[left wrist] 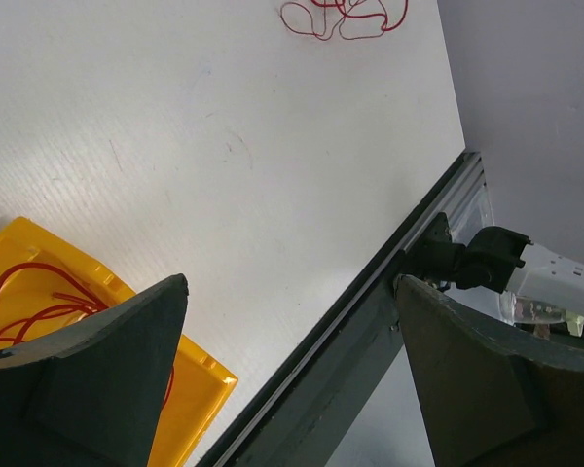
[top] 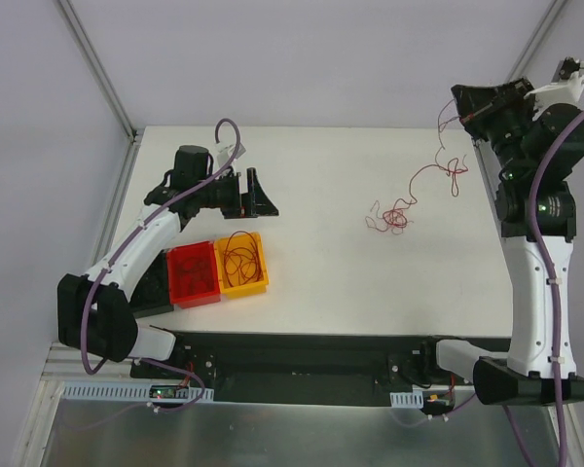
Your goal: Untangle the cables
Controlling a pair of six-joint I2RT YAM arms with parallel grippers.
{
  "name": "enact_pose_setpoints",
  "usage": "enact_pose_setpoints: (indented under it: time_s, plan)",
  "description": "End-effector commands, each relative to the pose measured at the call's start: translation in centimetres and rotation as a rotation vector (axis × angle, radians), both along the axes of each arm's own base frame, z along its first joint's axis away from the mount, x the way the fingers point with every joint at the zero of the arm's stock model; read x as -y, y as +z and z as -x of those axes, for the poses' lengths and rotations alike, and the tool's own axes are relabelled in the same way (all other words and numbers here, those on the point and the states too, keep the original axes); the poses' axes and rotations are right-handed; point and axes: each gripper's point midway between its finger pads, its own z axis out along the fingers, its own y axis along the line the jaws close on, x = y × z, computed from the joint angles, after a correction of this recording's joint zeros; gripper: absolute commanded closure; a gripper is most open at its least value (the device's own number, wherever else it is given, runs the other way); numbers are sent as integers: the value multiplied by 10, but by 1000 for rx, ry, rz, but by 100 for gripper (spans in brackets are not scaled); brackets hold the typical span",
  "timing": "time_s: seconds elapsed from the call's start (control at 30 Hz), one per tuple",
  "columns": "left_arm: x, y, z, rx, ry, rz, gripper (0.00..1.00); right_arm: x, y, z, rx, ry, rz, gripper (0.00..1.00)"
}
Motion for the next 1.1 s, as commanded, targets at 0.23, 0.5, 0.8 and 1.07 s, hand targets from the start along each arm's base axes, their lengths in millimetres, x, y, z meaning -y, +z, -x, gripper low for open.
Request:
enact_pose_setpoints:
  time_s: [0.23,0.5,0.8,1.07]
  plan:
    - [15,23,14,140,-111,34,7,-3,11,13,-15,-43,109,100]
    - [108,49,89,450,-424,130,4,-27,11,25,7,90,15,100]
    - [196,38,33,453,-293,179,1,-38,28,40,32,154,-50,100]
    - [282,-7,-17,238,-365,306,7,-42,58,64,103,193,-92,100]
